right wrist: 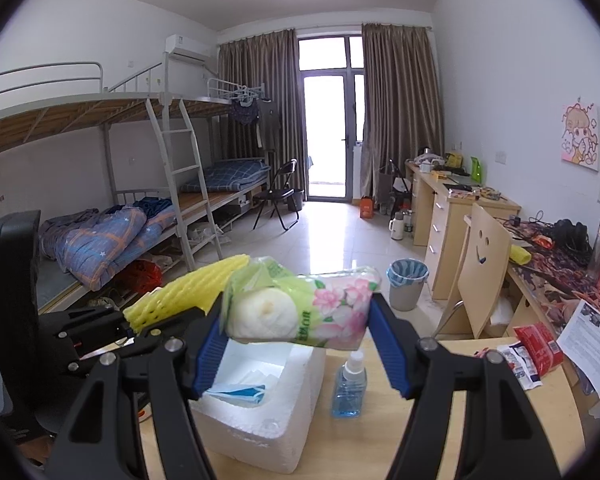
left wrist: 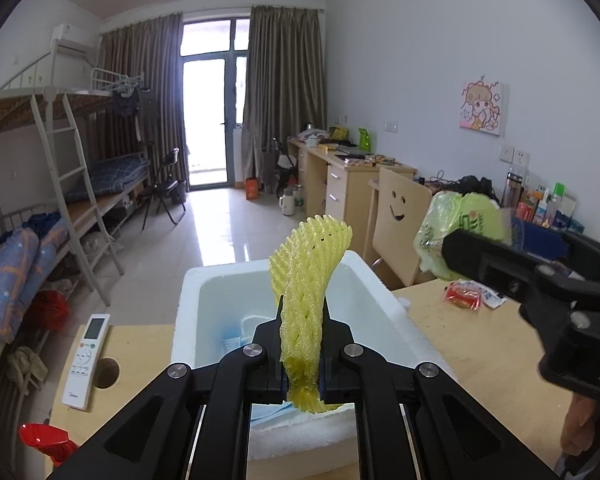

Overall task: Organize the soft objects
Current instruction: 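Open the left tool to drop the foam net into the foam box, then lower the tissue pack into the foam box and open the right tool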

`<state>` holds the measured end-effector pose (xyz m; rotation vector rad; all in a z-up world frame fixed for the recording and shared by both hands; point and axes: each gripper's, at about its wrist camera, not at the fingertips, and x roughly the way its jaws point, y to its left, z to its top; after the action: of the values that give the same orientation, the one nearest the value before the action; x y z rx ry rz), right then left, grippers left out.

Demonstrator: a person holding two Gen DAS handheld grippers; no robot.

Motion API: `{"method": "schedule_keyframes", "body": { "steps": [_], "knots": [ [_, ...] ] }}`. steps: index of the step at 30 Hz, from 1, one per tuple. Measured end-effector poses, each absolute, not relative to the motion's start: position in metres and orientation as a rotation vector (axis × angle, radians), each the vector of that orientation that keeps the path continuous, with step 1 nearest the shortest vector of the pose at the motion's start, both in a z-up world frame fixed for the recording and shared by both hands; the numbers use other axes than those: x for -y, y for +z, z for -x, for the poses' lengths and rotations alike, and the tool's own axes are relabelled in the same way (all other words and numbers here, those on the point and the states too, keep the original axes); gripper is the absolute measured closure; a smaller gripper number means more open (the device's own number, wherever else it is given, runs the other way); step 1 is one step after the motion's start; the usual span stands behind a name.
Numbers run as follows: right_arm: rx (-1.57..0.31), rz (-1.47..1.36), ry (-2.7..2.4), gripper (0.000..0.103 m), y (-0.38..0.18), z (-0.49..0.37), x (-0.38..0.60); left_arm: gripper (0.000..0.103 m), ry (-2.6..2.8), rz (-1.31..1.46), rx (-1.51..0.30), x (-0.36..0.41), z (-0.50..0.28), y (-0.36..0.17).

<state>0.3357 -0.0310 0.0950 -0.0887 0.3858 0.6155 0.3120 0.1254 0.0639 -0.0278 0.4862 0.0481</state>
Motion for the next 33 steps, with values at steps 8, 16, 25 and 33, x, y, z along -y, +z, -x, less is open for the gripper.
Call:
{"method": "schedule_keyframes", "body": {
  "steps": [8, 16, 25, 33],
  "knots": [
    [-0.370, 0.067, 0.600, 0.032, 0.099, -0.338, 0.041, 0.013, 0.104, 0.026, -0.450, -0.126, -0.309, 0.065],
    [-0.370, 0.059, 0.595, 0.032, 0.100, -0.341, 0.043, 0.006, 0.130, -0.011, -0.426, -0.123, -0.305, 0.069],
    [-0.375, 0.054, 0.602, 0.032, 0.098, -0.341, 0.041, 0.006, 0.170, -0.029, -0.389, -0.124, -0.297, 0.076],
    [-0.406, 0.076, 0.632, 0.032, 0.088, -0.344, 0.031, 0.005, 0.247, -0.024, -0.386, -0.143, -0.282, 0.080]
  ]
}}
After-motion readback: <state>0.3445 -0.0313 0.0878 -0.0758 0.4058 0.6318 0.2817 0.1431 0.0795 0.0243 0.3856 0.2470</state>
